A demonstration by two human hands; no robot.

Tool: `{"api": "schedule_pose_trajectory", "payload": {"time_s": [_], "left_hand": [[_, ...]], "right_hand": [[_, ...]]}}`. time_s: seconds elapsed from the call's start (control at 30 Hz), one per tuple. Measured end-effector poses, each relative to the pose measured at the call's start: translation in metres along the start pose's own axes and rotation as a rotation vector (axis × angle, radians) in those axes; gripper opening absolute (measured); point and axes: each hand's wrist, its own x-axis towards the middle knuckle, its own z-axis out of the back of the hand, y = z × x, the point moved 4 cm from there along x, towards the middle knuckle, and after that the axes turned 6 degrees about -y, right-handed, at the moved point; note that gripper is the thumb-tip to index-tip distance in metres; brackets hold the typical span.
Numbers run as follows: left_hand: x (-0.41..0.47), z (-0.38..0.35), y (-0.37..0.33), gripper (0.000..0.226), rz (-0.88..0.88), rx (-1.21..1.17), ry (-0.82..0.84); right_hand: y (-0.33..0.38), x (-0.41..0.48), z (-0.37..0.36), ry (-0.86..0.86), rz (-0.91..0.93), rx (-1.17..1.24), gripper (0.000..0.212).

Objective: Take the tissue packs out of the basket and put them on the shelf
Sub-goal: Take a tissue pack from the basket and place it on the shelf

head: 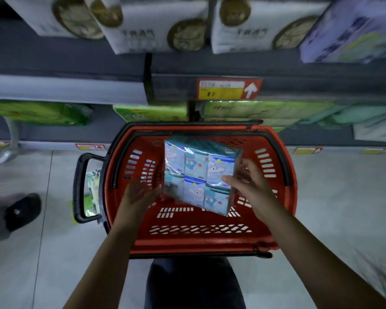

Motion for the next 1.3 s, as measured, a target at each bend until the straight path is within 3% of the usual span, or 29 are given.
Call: {"api": "schedule_pose_trajectory", "payload": {"time_s": [0.1, 0.2, 0.37, 0.5, 0.63, 0.8, 1.03, 1.2, 1.3], "left_hand": [[-0.012, 0.003, -0.028, 0.047, -0.011, -0.029, 0.067], [-0.03, 0.006, -0.054, 0.077, -0.04, -0.022, 0.161], [-0.075, 0.006, -0.094, 0.079, -0.034, -0.095, 0.386], [-0.115, 0.016, -0.131, 0.077, -0.033, -0.124, 0.385], [-0.164, 0.029, -0.174, 0.046, -0.069, -0.062, 0.384], [-0.23, 0.039, -0.225, 0.08, -0.161, 0.012, 0.405], [-0.307, 0.05, -0.294, 0.071, -0.203, 0.093, 0.497], [-0.35, 0.059, -0.342, 0.097, -0.293, 0.067, 0.459], [-0.373, 0.064, -0.363, 0.097, -0.351, 0.076, 0.426]], "right_hand": [[0.029, -0.018, 0.007, 0.012, 0.015, 0.092, 0.037], [0.06, -0.036, 0.013, 0.002, 0.027, 0.188, 0.05], [0.107, -0.076, 0.021, 0.022, 0.025, 0.227, 0.094], [0.143, -0.115, 0.023, 0.012, 0.078, 0.222, 0.093], [0.172, -0.155, 0.026, 0.007, 0.092, 0.263, 0.091], [0.217, -0.204, 0.035, 0.006, 0.121, 0.307, 0.072], [0.292, -0.266, 0.049, -0.041, 0.18, 0.307, 0.092], [0.351, -0.305, 0.058, -0.044, 0.268, 0.253, 0.093], [0.379, -0.324, 0.061, -0.027, 0.314, 0.259, 0.097]]}}
